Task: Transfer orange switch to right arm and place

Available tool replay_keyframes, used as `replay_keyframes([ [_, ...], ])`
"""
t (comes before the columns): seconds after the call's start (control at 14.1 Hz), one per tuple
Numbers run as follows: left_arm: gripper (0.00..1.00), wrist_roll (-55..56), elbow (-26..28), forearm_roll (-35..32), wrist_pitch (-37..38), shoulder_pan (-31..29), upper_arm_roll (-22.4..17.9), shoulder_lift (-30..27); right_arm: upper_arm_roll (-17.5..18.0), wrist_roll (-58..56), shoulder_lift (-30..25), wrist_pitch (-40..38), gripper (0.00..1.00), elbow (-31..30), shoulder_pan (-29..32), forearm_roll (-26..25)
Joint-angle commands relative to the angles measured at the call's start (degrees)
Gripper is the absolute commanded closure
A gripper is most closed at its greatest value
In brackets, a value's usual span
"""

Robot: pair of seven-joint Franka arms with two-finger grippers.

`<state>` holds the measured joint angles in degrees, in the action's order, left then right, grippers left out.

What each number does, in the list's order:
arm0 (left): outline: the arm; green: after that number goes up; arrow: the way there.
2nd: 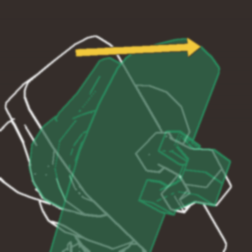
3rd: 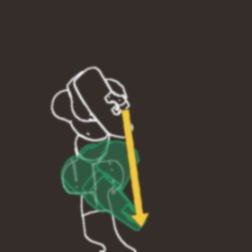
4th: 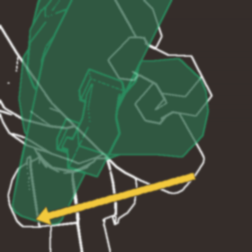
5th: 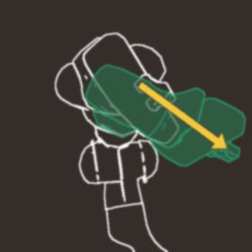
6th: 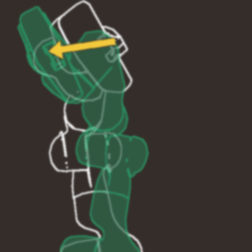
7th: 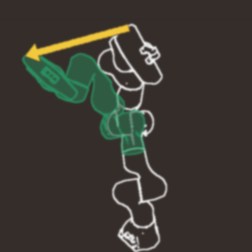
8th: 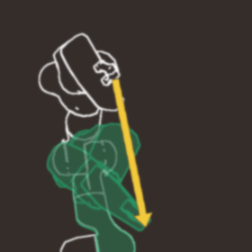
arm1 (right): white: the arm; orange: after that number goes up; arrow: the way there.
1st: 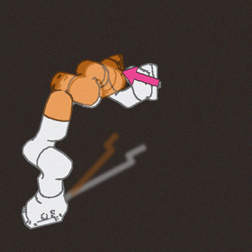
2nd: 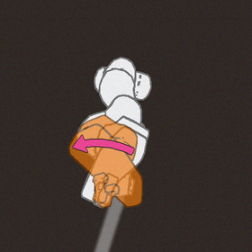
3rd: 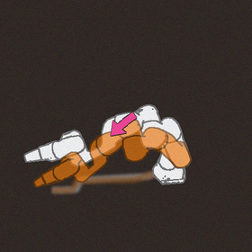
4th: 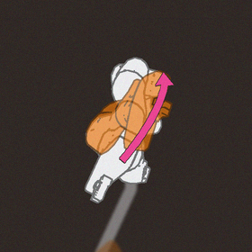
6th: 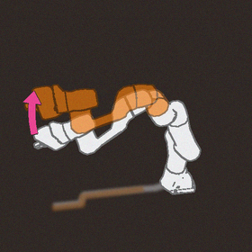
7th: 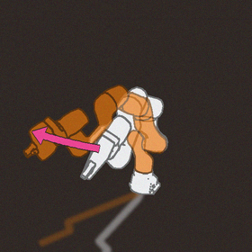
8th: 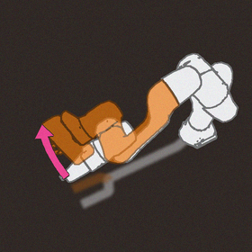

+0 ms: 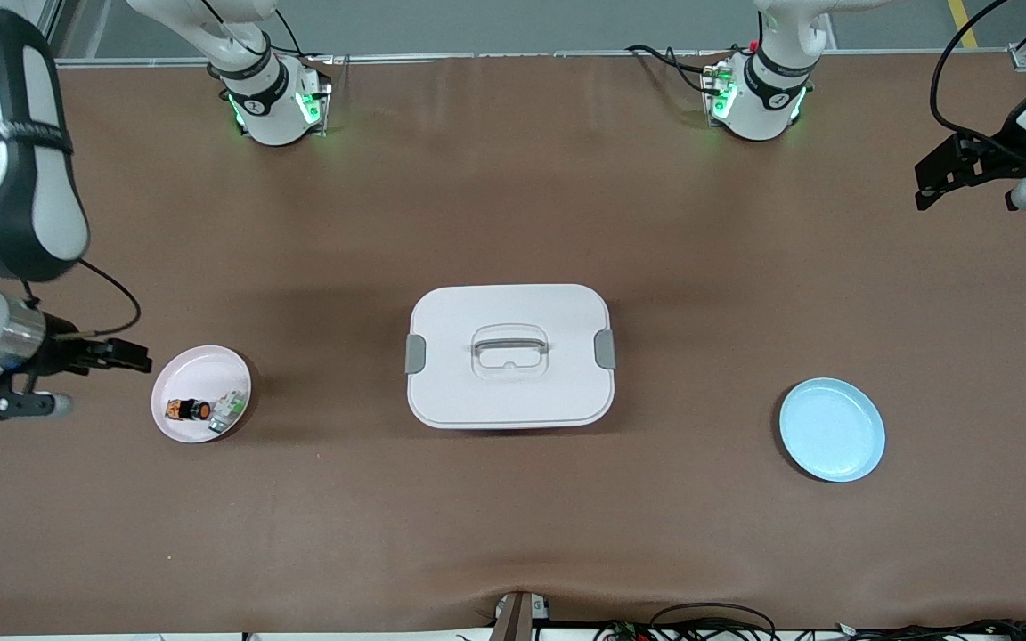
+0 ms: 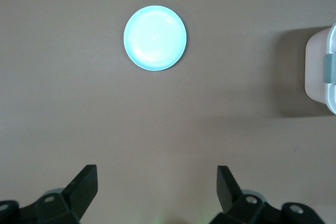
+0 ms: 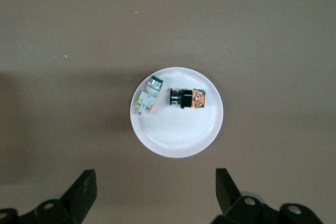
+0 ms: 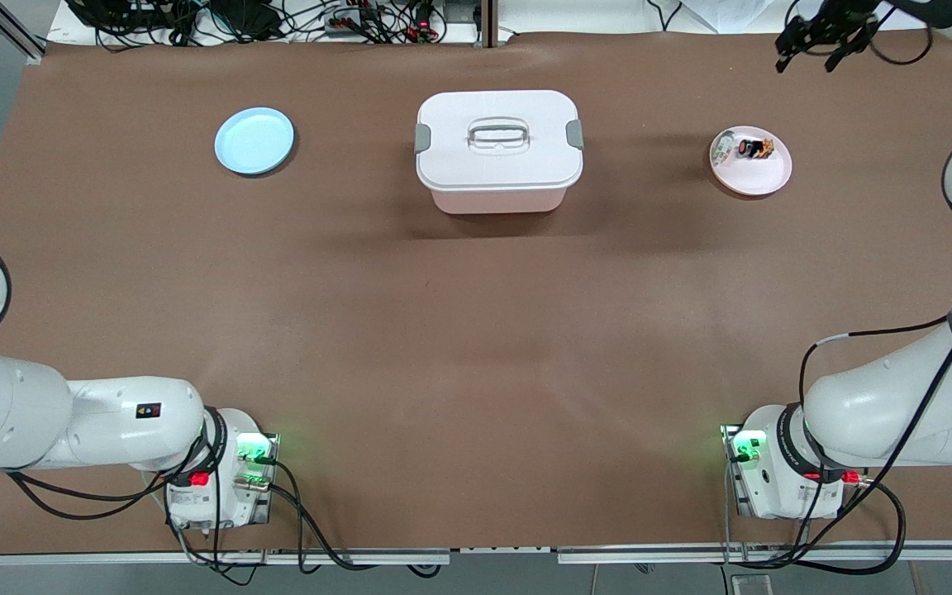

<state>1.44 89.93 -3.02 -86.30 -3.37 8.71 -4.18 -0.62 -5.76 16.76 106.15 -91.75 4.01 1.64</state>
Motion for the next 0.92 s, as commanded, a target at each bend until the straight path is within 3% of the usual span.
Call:
replay_keyframes([
  [0.0,0.0,-0.3,-0.29,1.0,0.78,-0.32,0.43,-0.74,0.44,1.8,-3.13,-4.19,0.0,2.01,0.38,-0.32],
  [0.21,0.0,-0.12,-0.2,1.0,0.78,-0.32,0.69,-0.66,0.44,1.63,-6.46,-4.46,0.0,0.79,0.82,-0.32],
  [0.85,0.0,-0.03,-0.29,0.91,0.78,-0.05,0.78,-0.48,0.27,1.89,-19.55,-1.03,0.0,-12.65,1.09,-0.15],
])
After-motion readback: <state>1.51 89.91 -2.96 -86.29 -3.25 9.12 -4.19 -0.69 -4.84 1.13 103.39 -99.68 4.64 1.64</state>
